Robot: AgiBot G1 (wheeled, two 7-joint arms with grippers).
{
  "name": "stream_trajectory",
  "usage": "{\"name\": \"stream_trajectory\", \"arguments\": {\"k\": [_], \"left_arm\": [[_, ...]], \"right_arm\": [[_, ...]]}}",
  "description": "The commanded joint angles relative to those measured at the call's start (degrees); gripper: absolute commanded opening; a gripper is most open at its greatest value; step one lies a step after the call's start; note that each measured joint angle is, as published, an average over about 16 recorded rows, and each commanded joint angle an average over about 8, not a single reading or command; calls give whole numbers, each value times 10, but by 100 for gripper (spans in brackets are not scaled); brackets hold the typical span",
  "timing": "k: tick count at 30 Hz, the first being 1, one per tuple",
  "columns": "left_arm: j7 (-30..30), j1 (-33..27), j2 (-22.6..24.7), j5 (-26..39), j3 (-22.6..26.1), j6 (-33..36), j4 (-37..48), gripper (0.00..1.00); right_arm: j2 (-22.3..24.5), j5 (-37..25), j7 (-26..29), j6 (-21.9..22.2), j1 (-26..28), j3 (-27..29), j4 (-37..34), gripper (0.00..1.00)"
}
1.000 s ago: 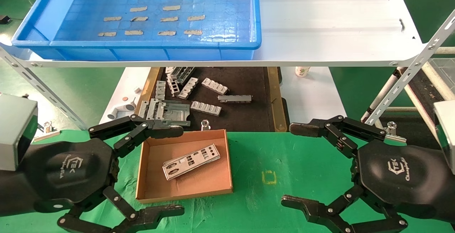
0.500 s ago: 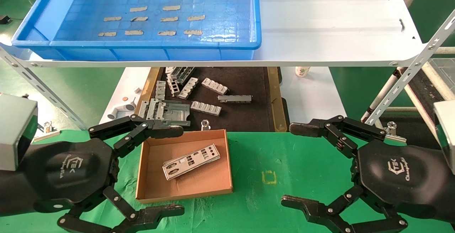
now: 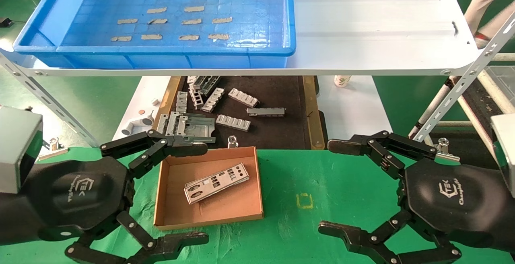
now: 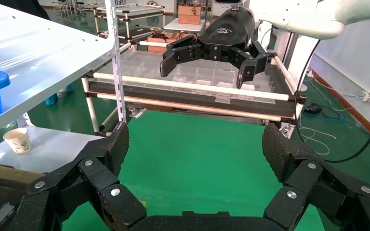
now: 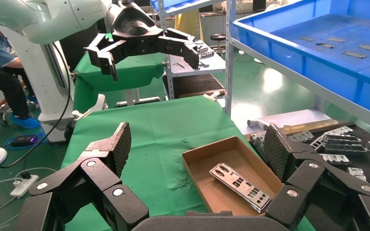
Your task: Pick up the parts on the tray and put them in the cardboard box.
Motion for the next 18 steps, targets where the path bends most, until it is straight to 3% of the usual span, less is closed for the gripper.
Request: {"name": "stream_trajectory", "arguments": {"k": [1,18], "left_arm": [[0,0,0,0,0,0,0,100],[0,0,0,0,0,0,0,100]], "right_arm": [[0,0,0,0,0,0,0,100],[0,0,0,0,0,0,0,100]]}}
